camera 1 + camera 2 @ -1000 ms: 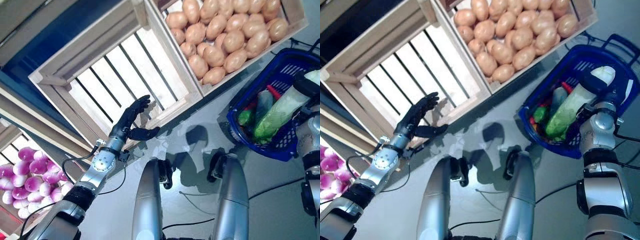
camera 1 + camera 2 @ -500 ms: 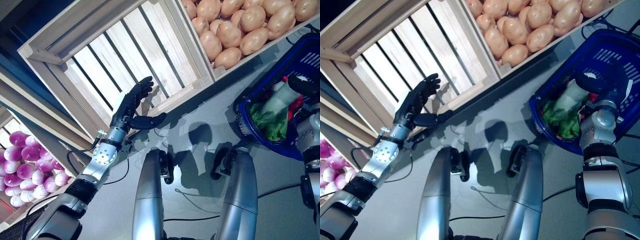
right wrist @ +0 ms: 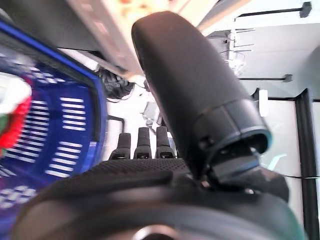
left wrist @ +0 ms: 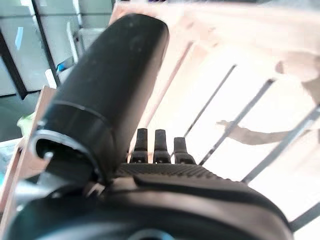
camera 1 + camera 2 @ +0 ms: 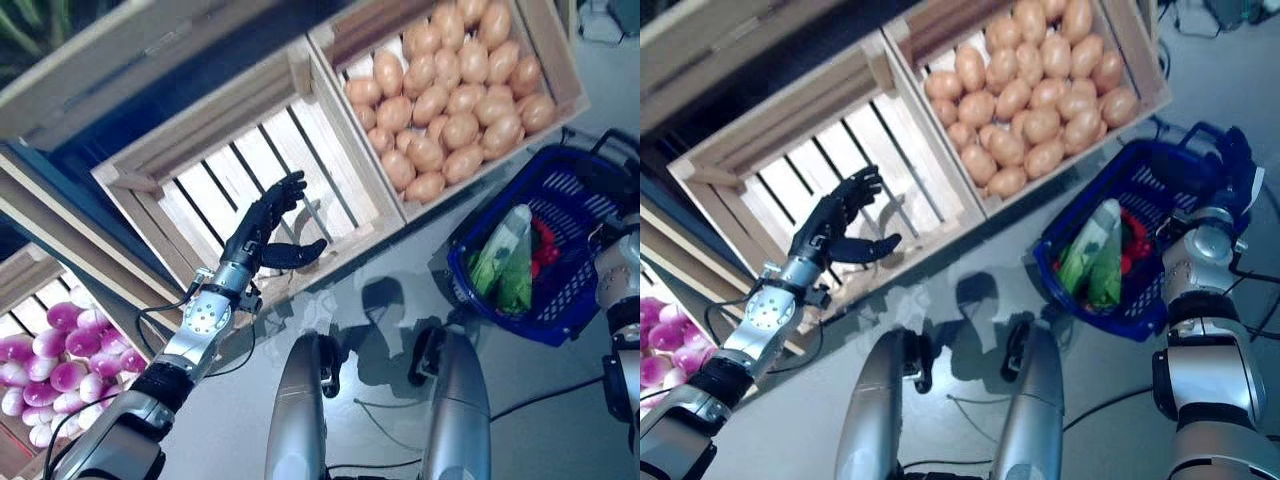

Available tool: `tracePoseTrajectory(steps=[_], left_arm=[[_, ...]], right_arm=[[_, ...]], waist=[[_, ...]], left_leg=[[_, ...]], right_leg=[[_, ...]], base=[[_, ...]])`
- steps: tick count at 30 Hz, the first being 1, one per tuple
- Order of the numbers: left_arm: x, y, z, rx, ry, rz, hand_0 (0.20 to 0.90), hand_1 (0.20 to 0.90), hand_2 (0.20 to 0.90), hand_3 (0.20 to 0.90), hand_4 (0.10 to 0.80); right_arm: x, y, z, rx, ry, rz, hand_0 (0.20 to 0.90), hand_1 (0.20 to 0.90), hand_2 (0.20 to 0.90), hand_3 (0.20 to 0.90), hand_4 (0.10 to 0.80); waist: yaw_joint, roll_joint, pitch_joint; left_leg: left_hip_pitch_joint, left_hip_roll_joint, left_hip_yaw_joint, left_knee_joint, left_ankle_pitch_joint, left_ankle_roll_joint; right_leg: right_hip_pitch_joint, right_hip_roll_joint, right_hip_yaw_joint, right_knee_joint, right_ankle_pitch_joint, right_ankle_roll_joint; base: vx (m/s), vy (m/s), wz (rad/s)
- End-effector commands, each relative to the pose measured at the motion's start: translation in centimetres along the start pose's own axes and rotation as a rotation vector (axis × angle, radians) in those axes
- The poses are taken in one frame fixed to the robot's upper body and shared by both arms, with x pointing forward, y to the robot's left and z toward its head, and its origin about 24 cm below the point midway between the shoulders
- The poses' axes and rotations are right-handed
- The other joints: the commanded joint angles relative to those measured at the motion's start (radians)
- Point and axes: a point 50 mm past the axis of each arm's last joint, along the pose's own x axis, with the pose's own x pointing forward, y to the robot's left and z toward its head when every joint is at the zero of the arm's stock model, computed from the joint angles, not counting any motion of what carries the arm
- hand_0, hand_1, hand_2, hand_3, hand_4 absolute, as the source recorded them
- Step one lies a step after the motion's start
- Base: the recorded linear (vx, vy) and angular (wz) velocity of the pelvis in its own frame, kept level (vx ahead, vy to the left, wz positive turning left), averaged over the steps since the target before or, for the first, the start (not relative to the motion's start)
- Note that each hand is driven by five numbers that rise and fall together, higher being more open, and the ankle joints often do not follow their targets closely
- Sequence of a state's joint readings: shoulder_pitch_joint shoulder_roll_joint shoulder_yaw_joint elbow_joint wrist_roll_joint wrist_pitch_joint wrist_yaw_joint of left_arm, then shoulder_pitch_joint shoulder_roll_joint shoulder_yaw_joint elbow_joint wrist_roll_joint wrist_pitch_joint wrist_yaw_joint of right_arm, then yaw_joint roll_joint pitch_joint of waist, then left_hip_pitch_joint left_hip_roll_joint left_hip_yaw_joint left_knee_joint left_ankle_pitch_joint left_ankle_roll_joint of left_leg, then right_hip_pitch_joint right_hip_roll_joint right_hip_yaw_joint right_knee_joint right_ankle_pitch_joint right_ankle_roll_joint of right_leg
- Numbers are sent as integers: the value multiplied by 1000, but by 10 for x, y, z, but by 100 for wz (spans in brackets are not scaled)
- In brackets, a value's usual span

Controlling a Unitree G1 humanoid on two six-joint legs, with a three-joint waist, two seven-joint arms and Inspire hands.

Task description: Put vegetables into the basket

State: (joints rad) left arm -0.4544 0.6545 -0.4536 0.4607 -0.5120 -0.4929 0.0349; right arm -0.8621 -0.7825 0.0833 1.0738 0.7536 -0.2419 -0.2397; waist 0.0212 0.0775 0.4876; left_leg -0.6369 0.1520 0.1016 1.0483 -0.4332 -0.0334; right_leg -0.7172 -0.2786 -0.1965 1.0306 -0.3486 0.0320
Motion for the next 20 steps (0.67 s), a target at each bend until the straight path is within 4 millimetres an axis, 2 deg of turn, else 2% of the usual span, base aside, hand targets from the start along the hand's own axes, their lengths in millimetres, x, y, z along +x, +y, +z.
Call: tracePoseTrajectory(steps=[1, 2, 3, 7, 9, 10, 13, 15, 16, 17, 19, 20], left_arm=[[-5, 11, 3, -21, -36, 51, 900, 900, 900, 900, 800], [-6, 10, 1, -23, -24, 51, 900, 900, 900, 900, 800], [-11, 5, -9, -32, 27, 46, 900, 900, 900, 900, 800], [-30, -12, -32, -67, 140, 19, 900, 900, 900, 900, 800], [-45, -25, -45, -103, 198, 8, 900, 900, 900, 900, 800], [-55, -33, -52, -121, 233, 0, 900, 900, 900, 900, 800], [-78, -43, -66, -174, 298, 18, 900, 900, 900, 900, 800], [-88, -49, -71, -203, 328, 32, 900, 900, 900, 900, 800], [-89, -50, -72, -204, 331, 33, 900, 900, 900, 900, 800], [-95, -53, -77, -233, 356, 53, 900, 900, 900, 900, 800], [-102, -57, -82, -254, 384, 74, 900, 900, 900, 900, 800], [-110, -59, -87, -273, 406, 93, 900, 900, 900, 900, 800]], right_arm=[[-6, 0, 23, 53, -180, 17, 900, 900, 900, 900, 800], [-8, 3, 20, 58, -177, 28, 900, 900, 900, 900, 800], [-18, 17, 6, 92, -152, 87, 900, 900, 900, 900, 800], [-53, 41, -37, 93, -65, 217, 900, 900, 900, 900, 800], [-75, 47, -63, 113, 3, 280, 900, 900, 900, 900, 800], [-93, 50, -82, 137, 55, 314, 900, 900, 900, 900, 800], [-135, 56, -115, 205, 171, 407, 900, 900, 900, 900, 800], [-163, 60, -132, 230, 232, 456, 900, 900, 900, 900, 800], [-165, 61, -133, 231, 237, 460, 900, 900, 900, 900, 800], [-182, 63, -142, 234, 276, 490, 900, 900, 900, 900, 800], [-200, 69, -150, 227, 320, 527, 900, 900, 900, 900, 800], [-217, 74, -157, 235, 379, 560, 900, 900, 900, 900, 800]], waist=[[24, -58, -159], [23, -60, -163], [22, -70, -193], [14, -86, -264], [11, -87, -310], [12, -86, -338], [13, -83, -388], [9, -84, -407], [9, -84, -409], [5, -84, -416], [1, -87, -425], [-4, -90, -430]], left_leg=[[191, -38, 70, -295, 62, 81], [211, -39, 70, -321, 74, 80], [286, -45, 74, -437, 129, 74], [465, -60, 99, -686, 236, 58], [559, -73, 114, -841, 290, 53], [621, -86, 115, -943, 326, 50], [707, -102, 109, -1117, 394, 45], [714, -106, 103, -1136, 394, 44], [714, -107, 103, -1136, 394, 44], [714, -107, 106, -1136, 388, 43], [715, -109, 109, -1136, 384, 44], [720, -111, 110, -1136, 381, 46]], right_leg=[[246, 13, -43, -229, 40, -45], [267, 19, -47, -259, 51, -44], [352, 46, -64, -398, 93, -39], [555, 115, -89, -698, 190, -22], [654, 146, -94, -852, 236, -13], [711, 163, -90, -938, 268, -6], [785, 190, -81, -1076, 330, 8], [803, 199, -72, -1118, 351, 12], [802, 199, -72, -1118, 351, 12], [804, 201, -72, -1118, 349, 14], [804, 203, -69, -1118, 348, 16], [807, 204, -64, -1118, 347, 17]], base=[[144, 4, 3], [195, -6, 0], [180, -12, -2], [278, -9, -7], [304, 34, 0], [242, 55, 0], [161, 56, -1], [40, 38, -9], [15, 37, -3], [17, 28, -14], [28, 38, -17], [25, 33, 6]])
